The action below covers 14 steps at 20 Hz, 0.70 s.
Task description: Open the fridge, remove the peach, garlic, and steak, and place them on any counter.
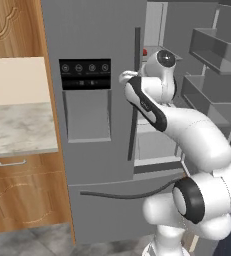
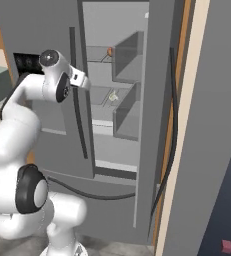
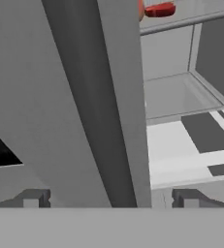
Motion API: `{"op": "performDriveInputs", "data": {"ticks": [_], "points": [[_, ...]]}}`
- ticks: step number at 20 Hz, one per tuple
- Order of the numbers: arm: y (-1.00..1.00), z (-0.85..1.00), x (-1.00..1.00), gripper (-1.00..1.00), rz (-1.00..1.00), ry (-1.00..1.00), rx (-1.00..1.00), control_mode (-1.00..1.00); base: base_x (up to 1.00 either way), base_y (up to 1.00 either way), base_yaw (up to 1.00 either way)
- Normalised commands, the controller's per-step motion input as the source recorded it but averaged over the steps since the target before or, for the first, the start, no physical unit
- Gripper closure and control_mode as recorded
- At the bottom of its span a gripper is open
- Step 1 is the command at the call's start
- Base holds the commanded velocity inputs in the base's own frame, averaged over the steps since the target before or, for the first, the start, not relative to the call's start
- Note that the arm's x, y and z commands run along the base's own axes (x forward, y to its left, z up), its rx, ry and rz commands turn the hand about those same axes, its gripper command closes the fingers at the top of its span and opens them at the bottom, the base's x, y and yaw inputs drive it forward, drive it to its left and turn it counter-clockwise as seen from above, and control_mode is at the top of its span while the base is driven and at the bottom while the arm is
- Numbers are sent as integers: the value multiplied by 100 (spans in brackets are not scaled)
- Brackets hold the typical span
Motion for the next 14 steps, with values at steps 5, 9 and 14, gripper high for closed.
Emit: {"op": "performDriveInputs", "data": {"ticks": [5,9,14], "points": [[2,-8,88,-100,0,-3,-4,-100,0,0,0],[7,-9,75,-100,0,0,-6,-100,0,0,0],[32,-3,31,100,0,0,-5,-100,0,0,0]]}}
